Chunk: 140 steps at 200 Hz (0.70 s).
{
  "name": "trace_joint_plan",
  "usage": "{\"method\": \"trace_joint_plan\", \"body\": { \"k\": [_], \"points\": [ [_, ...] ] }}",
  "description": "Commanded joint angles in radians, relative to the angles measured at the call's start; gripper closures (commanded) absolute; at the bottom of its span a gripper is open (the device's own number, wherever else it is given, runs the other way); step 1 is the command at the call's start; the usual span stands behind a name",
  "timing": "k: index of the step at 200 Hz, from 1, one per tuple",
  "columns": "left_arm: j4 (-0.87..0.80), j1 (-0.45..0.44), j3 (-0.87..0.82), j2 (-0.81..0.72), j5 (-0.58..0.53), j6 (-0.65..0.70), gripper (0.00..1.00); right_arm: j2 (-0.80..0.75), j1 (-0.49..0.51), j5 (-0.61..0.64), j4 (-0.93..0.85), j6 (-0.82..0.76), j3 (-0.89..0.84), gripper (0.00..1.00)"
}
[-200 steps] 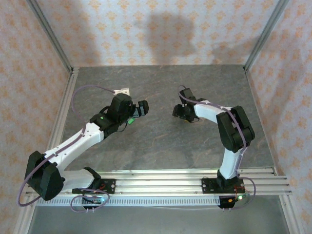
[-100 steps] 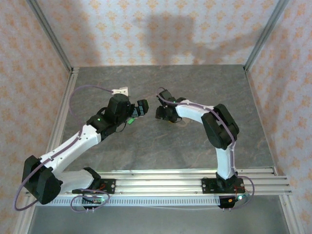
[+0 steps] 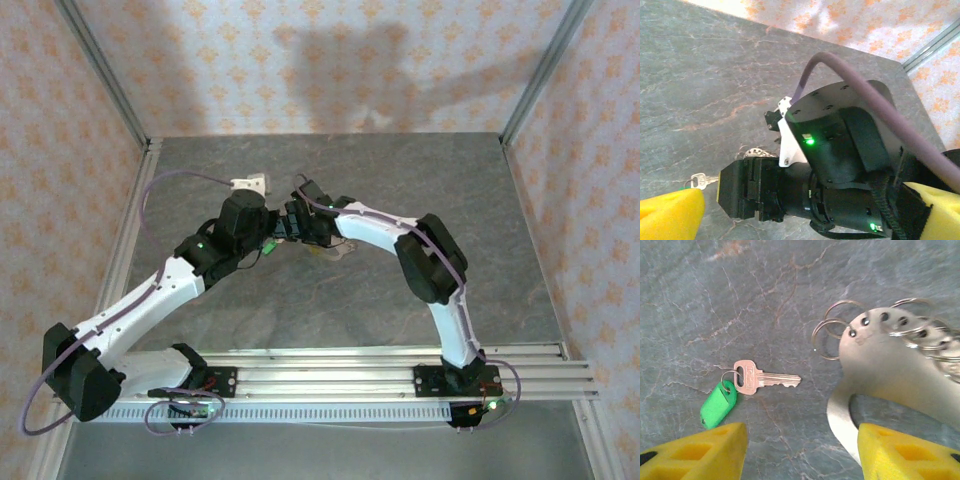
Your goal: Put the keys on the keyring
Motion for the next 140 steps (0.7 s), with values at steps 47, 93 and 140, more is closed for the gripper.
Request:
{"method": "trace_joint_plan", "body": {
  "k": [47,93,140],
  "points": [
    [-0.024,-0.092,0.036,0.011,-0.065,-0.032,0.0,-0.352,-0.159,0.067,0.033,-0.06,-0.389,0.34],
    [-0.054,-0.137,0.064,0.061,-0.103,-0.029,0.0,-0.365,-0.172,0.105,0.04,-0.11,-0.487,0.34],
    [-0.06,-0.153,0.085,0.078,-0.122,-0.023,0.0,-0.32,-0.188,0.114,0.062,-0.126,-0.504,0.34]
  ]
}}
